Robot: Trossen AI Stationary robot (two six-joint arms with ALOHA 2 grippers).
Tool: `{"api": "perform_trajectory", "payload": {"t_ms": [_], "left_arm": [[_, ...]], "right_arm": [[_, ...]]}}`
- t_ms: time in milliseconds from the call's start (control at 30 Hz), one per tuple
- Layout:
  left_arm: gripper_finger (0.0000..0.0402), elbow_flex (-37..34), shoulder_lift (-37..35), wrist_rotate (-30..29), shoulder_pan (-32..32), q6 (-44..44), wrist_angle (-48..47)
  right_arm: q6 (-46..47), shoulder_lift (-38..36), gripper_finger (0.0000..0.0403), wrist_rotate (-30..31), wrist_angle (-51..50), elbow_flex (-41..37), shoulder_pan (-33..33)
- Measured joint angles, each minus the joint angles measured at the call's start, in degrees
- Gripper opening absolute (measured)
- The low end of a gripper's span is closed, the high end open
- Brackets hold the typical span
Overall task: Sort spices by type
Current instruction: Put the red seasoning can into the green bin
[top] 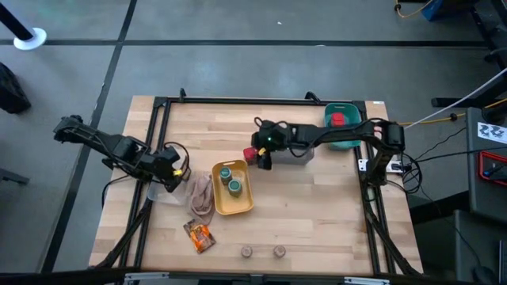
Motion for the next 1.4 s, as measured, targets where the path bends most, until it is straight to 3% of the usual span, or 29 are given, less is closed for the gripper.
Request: {"api": "perform_trajectory", "payload": {"t_ms": [300,1067,1400], "left_arm": [[0.015,0.0,-0.08,-2.17,0.02,0.9,0.0],[0.015,0.0,-0.02,-2.4,0.02,0.8,0.28],[0.015,0.0,-0.02,-2.41,0.02,0.81,0.26]], "right_arm": [[-7.17,0.12,0.0303,-6.89,-0.54,0.0,-2.34],[-10.05,5.94,0.0301,-6.71,-0.49,0.0,-3.05],[-10.01,5.9,0.022,-6.79,-1.7,0.0,-3.05]]}}
